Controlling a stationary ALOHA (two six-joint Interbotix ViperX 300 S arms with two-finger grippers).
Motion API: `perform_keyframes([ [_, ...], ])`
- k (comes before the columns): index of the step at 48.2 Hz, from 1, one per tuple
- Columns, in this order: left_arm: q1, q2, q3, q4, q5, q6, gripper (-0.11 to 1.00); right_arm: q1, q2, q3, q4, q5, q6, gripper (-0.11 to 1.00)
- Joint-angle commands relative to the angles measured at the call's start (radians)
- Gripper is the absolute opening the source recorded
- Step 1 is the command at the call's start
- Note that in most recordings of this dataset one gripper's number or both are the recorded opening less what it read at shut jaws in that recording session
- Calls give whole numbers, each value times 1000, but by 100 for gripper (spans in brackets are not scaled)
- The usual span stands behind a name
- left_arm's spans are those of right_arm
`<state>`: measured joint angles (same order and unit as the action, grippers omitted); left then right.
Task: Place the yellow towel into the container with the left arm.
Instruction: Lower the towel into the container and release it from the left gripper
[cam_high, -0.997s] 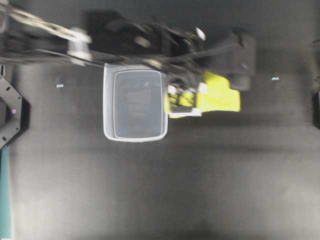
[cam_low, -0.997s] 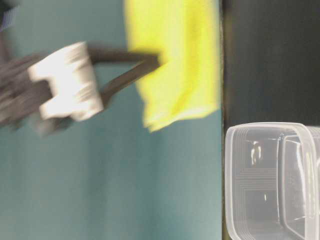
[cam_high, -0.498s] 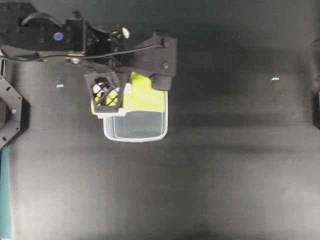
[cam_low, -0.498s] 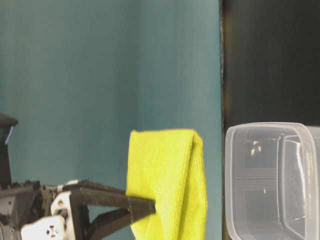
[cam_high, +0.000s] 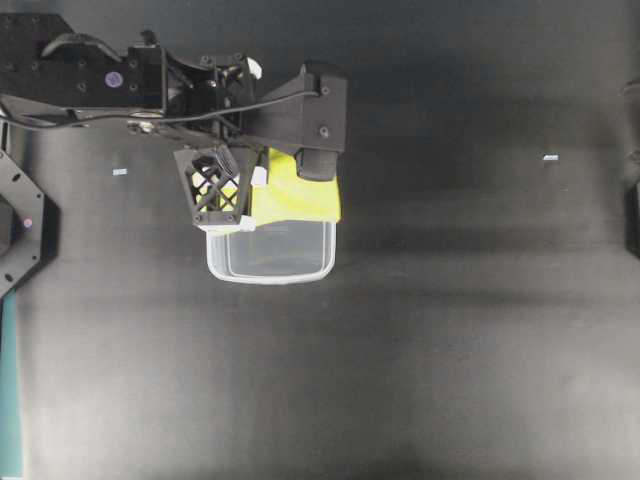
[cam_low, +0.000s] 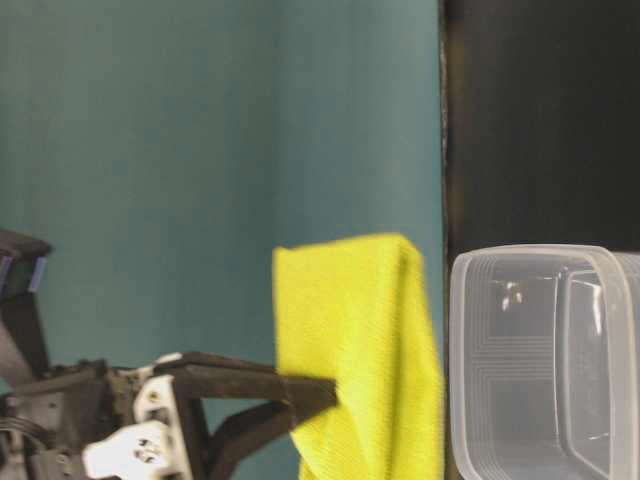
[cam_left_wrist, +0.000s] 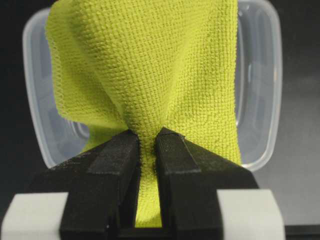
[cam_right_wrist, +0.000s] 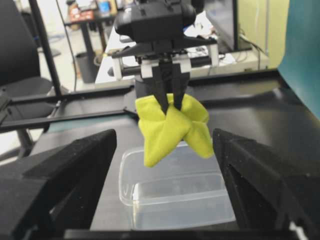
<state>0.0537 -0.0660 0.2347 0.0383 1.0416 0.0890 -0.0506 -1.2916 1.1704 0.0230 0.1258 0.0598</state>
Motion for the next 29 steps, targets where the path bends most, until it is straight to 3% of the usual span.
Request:
perform_keyframes([
  [1, -5, -21, 6, 5, -23, -8, 7, -2, 14, -8, 3, -11, 2, 75],
  [21, 8, -15, 49, 5, -58, -15, 9, -2, 11, -6, 3, -11, 14, 75],
  [24, 11, -14, 51, 5, -63, -17, 22, -2, 11, -8, 3, -11, 23, 75],
  [29, 12, -12, 64, 5, -92, -11, 53, -2, 9, -5, 3, -12, 29, 75],
])
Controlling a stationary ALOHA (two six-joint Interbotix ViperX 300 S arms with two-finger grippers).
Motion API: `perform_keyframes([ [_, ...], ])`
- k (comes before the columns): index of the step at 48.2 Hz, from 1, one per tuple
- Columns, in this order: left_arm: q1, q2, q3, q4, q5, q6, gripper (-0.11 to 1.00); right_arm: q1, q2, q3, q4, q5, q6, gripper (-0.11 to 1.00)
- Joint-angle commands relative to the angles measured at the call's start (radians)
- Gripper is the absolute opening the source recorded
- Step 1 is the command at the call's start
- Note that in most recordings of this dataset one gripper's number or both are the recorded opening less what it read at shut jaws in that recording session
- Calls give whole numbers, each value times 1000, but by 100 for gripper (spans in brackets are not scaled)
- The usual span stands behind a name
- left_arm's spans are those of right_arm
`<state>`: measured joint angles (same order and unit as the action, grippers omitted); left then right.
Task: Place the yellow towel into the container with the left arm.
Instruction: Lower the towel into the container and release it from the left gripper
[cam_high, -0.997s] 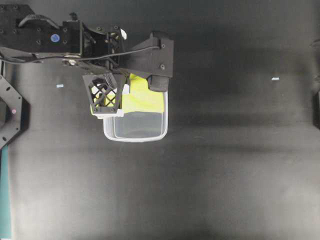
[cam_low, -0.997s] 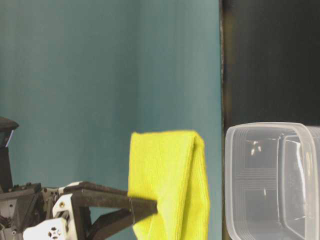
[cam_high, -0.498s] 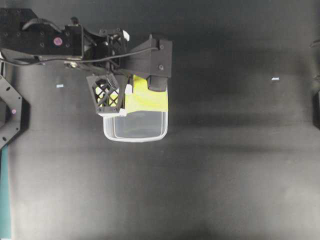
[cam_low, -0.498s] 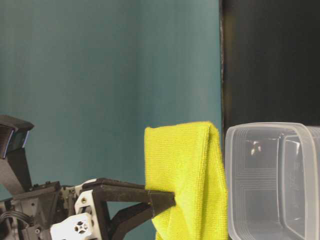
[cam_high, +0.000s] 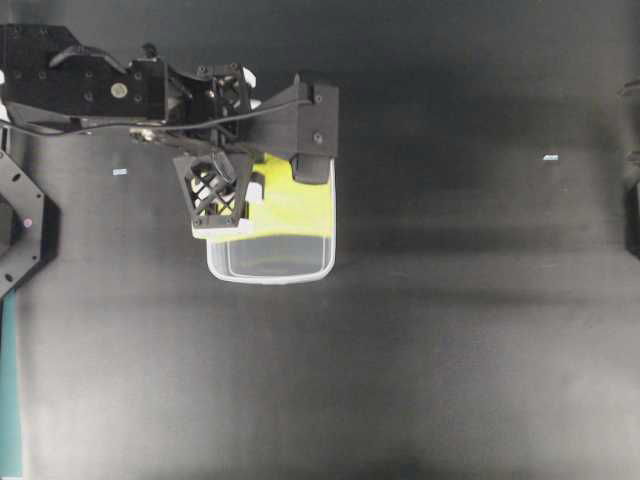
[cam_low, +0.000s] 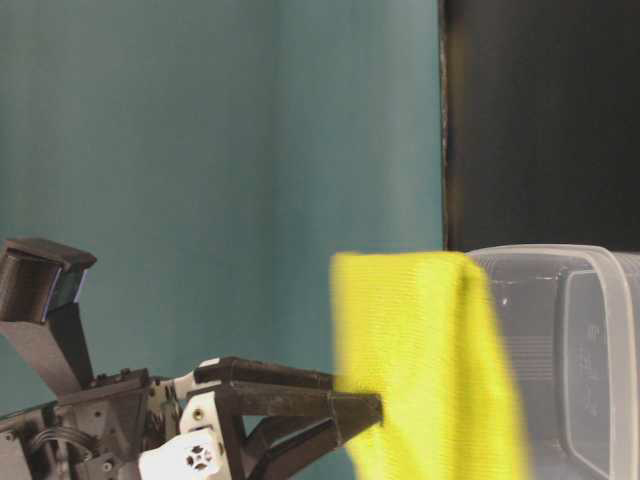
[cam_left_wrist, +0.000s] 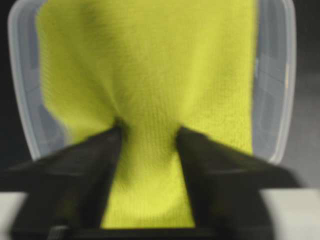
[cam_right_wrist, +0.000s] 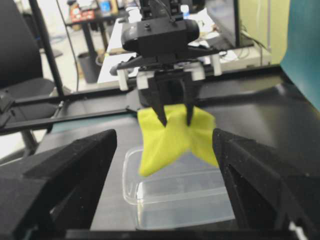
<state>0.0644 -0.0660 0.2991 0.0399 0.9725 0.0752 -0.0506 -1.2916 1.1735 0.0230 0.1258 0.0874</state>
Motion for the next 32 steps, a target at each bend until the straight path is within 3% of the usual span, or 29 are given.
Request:
perform_keyframes([
  [1, 2, -12, 2, 2, -29, 0, 60, -2, 9, -8, 3, -11, 2, 75],
  [5, 2, -12, 6, 3, -48, -6, 81, -2, 9, -8, 2, -11, 2, 75],
  [9, -2, -15, 2, 3, -49, -26, 90, -2, 9, -6, 2, -12, 0, 75],
  [19, -11, -150, 2, 3, -69, -43, 81, -2, 6, -6, 3, -11, 0, 75],
  [32, -44, -425, 146, 3, -285, -51, 80, -2, 8, -2, 2, -11, 3, 75],
])
